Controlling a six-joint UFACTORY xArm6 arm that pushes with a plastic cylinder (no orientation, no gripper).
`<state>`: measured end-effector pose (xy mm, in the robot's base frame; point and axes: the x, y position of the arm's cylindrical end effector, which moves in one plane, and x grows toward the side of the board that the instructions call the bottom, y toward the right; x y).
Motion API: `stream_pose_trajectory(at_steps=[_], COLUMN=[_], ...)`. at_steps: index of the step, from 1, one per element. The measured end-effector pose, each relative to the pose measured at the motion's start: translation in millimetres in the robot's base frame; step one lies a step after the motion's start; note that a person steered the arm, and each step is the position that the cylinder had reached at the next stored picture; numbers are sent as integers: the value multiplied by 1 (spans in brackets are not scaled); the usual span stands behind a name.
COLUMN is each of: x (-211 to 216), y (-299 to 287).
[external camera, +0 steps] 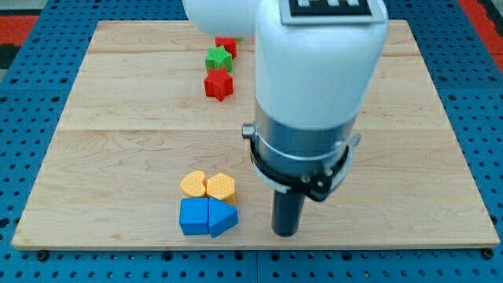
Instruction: Push the blue triangle into the yellow hexagon
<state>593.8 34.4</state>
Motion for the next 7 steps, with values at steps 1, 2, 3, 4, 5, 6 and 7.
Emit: stream_pose_trajectory(at_steps=[1, 2, 3, 4, 5, 6, 7], x=[-14, -16, -16, 22, 25, 24, 25], y=[0, -4, -13, -1, -13, -56, -93])
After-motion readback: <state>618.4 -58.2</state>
